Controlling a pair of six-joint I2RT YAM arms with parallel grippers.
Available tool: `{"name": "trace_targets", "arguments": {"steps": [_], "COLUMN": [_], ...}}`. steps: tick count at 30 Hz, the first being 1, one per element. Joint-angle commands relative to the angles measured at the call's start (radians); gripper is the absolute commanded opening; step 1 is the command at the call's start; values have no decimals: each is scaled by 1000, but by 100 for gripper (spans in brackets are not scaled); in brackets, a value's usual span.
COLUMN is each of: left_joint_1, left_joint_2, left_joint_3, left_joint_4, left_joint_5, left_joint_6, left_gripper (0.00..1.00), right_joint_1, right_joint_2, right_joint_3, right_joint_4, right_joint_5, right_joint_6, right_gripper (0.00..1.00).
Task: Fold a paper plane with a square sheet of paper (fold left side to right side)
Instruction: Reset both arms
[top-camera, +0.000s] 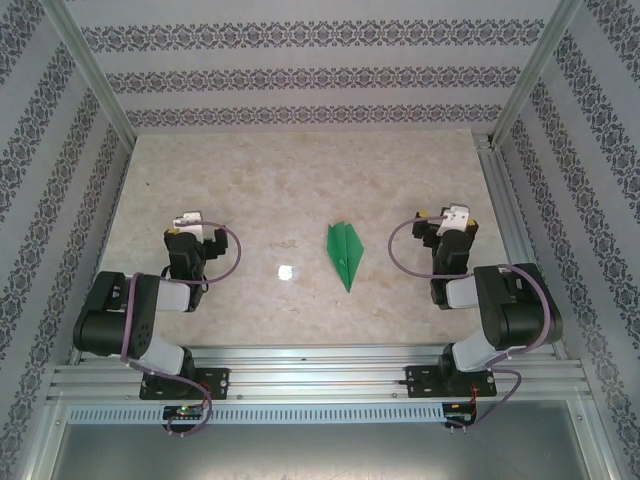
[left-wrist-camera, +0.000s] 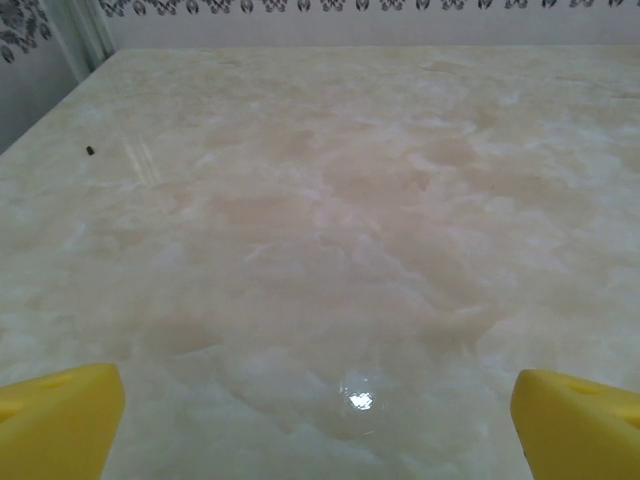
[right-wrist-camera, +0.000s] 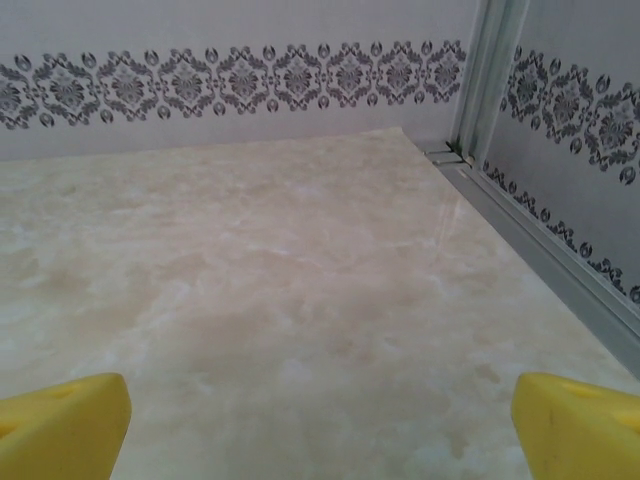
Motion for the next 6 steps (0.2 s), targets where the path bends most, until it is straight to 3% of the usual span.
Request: {"name": "trace_targets", "arguments": {"steps": [1,6], "left_joint_1": [12,12], "left_joint_2": [15,21], "left_joint_3": [38,61], "left_joint_4": [67,29], "left_joint_5": [52,60], "left_joint_6": [28,29], "left_gripper": [100,100], "right_joint_1": [19,3], "right_joint_2": [14,2], "right_joint_3": [-1,9], "right_joint_4": [77,38], "right_joint_5": [117,98], "right_joint_6": [-36,-21], "right_gripper": [98,98]}}
